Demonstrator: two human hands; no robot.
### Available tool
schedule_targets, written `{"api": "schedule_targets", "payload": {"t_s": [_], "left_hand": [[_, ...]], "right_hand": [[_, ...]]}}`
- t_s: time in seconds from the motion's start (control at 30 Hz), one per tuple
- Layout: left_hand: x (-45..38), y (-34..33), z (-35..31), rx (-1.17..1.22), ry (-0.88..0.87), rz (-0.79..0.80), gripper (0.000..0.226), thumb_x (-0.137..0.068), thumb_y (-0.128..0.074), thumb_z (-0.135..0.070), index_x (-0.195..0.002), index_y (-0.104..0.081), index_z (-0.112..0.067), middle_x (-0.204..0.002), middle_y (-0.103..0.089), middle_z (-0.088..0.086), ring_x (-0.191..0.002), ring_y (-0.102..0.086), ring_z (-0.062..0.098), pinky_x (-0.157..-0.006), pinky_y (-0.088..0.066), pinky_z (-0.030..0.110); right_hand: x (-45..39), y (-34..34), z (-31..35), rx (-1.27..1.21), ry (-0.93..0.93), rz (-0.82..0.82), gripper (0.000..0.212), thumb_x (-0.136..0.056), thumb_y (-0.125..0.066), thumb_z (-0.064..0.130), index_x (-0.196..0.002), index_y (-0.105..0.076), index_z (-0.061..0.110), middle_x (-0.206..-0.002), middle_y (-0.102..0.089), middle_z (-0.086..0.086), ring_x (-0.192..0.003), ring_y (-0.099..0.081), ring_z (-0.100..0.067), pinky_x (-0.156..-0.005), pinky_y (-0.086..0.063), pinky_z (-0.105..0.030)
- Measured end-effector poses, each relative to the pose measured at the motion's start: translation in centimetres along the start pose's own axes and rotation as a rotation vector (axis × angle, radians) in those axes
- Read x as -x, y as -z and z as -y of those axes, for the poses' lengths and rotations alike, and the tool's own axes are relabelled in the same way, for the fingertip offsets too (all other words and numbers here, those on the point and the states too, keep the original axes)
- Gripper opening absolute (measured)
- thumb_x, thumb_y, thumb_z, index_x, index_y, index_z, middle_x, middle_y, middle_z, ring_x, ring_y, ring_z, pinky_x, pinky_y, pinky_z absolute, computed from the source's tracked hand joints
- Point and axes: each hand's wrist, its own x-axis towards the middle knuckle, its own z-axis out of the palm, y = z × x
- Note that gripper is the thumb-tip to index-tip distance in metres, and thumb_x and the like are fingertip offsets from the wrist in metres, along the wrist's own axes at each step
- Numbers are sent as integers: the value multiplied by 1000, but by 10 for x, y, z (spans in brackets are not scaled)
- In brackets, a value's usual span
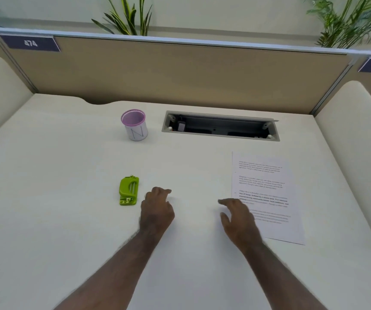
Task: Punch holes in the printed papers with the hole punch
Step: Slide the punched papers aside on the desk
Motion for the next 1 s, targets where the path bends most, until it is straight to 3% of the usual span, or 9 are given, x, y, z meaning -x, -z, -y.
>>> {"api": "schedule_targets", "payload": {"t_s": [0.17, 0.3, 0.37, 0.43, 0.57, 0.73, 0.87, 1.0], "left_hand": [[-12, 20, 48, 51, 14, 25, 54, -84, -43, 7, -135, -54, -6, -122, -53, 11, -119, -52, 23, -100, -37, 21], [-21, 26, 59, 39, 5, 184, 60, -84, -40, 11, -143, -44, -4, -132, -47, 15, -125, -49, 27, -103, -38, 24], [-25, 28, 58, 38, 5, 246, 64, -84, -40, 11, -145, -42, -6, -135, -45, 15, -122, -52, 27, -97, -40, 22], [-30, 29, 56, 9, -27, 281, 66, -82, -40, 12, -145, -42, -6, -132, -46, 14, -117, -54, 25, -94, -40, 21], [-37, 30, 57, -36, -41, 319, 56, -82, -40, 9, -134, -53, -5, -126, -46, 10, -108, -56, 24, -93, -49, 35], [-33, 31, 64, -56, -35, 336, 52, -90, -40, 2, -138, -52, -12, -123, -48, 5, -107, -56, 21, -90, -50, 33], [-27, 31, 71, -63, -41, 371, 39, -98, -42, -13, -134, -55, -10, -121, -49, 5, -106, -57, 20, -91, -49, 32], [-21, 30, 82, 66, 56, 382, 34, -87, -66, -19, -118, -57, -8, -108, -56, -2, -94, -57, 16, -77, -44, 26]], "right_hand": [[-3, -45, 55, 12, 90, 190, 42, -93, -53, 25, -134, -52, 31, -134, -51, 9, -126, -45, -15, -103, -37, -31], [-10, -74, 90, -26, 116, 313, 43, -92, -58, 28, -135, -53, 27, -131, -54, 6, -123, -48, -15, -104, -39, -29], [-15, -84, 101, -52, 84, 348, 43, -89, -61, 30, -132, -55, 28, -127, -56, 7, -120, -49, -13, -99, -42, -28], [-21, -93, 109, -51, 65, 362, 40, -88, -62, 31, -127, -59, 27, -121, -58, 6, -117, -51, -14, -96, -45, -30], [-34, -104, 120, 33, 48, 336, 30, -86, -62, 32, -115, -67, 25, -111, -61, 4, -109, -54, -18, -88, -50, -35], [-44, -114, 122, 68, -6, 298, 16, -86, -61, 31, -98, -71, 27, -102, -65, 5, -101, -61, -19, -80, -53, -35], [-57, -115, 125, -6, -109, 300, 24, -83, -67, 32, -106, -66, 25, -110, -63, 4, -98, -63, -20, -80, -50, -33], [-68, -117, 127, -52, -116, 319, 32, -81, -69, 28, -113, -65, 27, -113, -63, 4, -101, -63, -20, -85, -49, -31]]}}
